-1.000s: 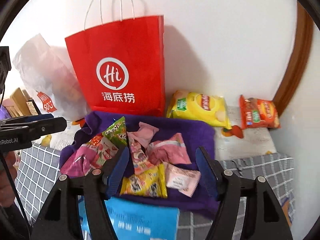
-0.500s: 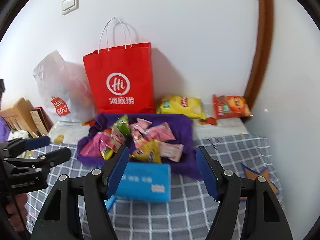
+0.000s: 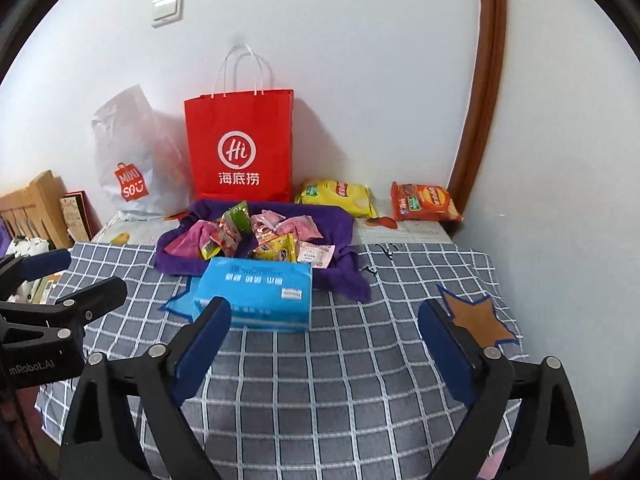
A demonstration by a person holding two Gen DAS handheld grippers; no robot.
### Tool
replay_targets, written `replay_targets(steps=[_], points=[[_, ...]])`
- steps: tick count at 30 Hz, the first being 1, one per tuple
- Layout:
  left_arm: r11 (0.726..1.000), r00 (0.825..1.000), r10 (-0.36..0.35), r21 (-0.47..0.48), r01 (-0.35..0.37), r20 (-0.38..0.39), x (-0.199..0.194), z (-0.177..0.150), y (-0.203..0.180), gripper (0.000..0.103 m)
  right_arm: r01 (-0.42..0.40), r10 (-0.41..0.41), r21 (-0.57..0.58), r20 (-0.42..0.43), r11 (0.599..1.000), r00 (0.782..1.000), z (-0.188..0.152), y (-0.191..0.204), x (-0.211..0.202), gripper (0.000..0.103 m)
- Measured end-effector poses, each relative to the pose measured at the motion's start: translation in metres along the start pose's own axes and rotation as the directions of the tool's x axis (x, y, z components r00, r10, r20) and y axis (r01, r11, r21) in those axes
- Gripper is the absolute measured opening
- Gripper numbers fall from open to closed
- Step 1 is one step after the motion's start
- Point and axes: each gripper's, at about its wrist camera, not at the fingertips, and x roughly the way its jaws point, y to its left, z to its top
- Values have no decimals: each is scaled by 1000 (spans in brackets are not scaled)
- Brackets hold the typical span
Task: Organize snacks
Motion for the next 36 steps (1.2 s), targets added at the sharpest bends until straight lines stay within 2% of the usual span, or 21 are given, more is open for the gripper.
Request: replay_targets(steps=[6,13,36], points=[[1000,1000,8,3,-8,14,-19,-19,-11,95,10,-11,46,16,999,1000,-17,-14,-27,102],[1000,999,29,7,-29,38,-35,-31,-18,96,-7,5,61,31,998,1000,-27,-22,-48,102],[999,997,33,-11,-32,65,-53,-38,-18,96,-15,12,47,61,999,998,-36,-18,-69,102]])
